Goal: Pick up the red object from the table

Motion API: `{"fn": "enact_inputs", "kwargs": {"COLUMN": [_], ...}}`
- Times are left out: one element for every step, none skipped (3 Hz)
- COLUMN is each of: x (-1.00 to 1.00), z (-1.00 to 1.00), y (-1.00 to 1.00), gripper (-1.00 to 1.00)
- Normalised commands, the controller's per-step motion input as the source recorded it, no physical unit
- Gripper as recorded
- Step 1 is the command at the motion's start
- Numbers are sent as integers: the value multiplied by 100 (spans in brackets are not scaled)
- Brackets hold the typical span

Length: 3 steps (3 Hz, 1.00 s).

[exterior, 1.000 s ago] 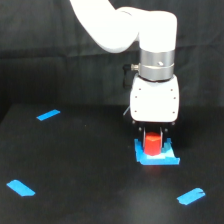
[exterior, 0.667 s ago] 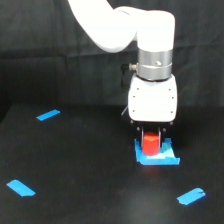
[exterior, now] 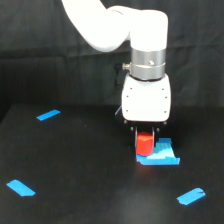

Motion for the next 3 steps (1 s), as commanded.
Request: {"fn": "enact_inputs", "kwargs": {"x": [-38,-22,-31], "z": [57,33,83], "y": [3,4,2], "gripper": [-99,-98,-99]}}
